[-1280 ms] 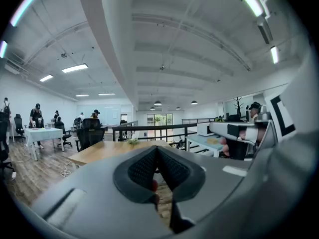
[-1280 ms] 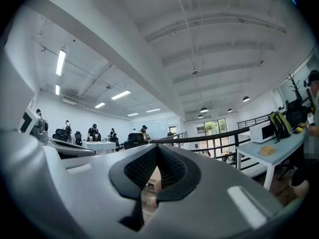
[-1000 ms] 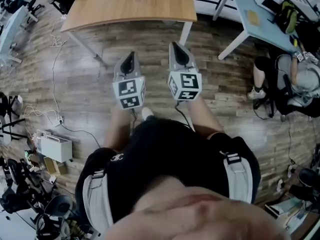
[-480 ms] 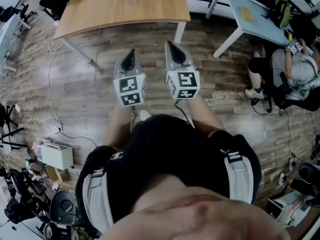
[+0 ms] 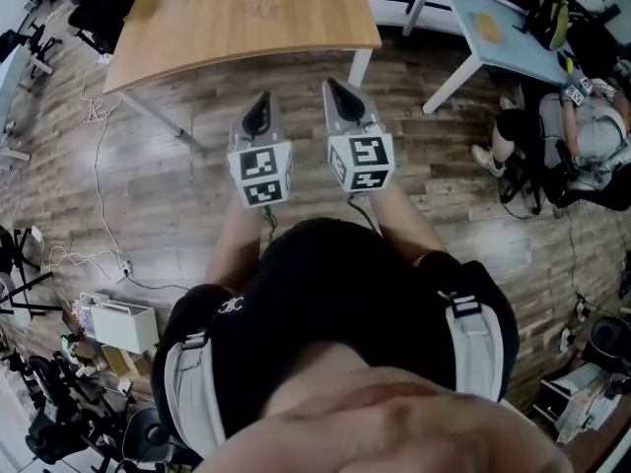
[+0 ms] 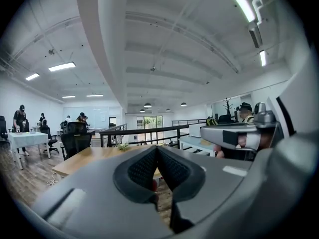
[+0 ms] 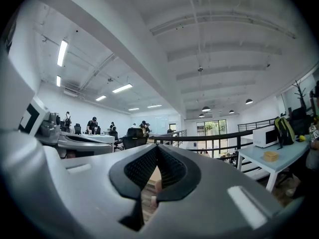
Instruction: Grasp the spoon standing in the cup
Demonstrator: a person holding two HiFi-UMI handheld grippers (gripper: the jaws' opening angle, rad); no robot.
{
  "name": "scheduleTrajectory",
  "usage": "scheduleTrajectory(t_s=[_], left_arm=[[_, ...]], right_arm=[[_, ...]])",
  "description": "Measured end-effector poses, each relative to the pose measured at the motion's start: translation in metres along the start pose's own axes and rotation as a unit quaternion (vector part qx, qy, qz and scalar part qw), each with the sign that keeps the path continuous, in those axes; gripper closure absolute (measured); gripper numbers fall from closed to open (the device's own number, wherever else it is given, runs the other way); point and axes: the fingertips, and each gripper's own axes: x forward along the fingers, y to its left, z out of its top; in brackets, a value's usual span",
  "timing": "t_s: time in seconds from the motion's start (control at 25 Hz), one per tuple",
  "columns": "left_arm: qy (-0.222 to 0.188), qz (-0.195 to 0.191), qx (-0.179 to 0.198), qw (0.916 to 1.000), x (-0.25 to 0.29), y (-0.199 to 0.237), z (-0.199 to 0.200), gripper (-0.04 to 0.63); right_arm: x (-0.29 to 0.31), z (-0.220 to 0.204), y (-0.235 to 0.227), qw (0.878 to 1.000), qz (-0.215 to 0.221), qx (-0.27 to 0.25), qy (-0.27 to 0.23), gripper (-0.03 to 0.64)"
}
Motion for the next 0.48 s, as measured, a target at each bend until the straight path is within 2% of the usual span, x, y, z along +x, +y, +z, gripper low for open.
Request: scheduleTrajectory(t_s=[0.2, 0.48], left_arm=[[-0.006, -0.011, -0.001, 0.9999, 0.004, 0.033, -0.001, 0.586], [0.006, -0.008, -0.017, 0.9998, 0.003, 0.067, -0.018, 0.586]], right_arm=[[0.025, 0.0, 0.024, 1.0, -0.009, -0.001, -0.008, 0.617], [0.053, -0.01, 0.051, 1.0, 0.006, 0.001, 0.016, 0.617]])
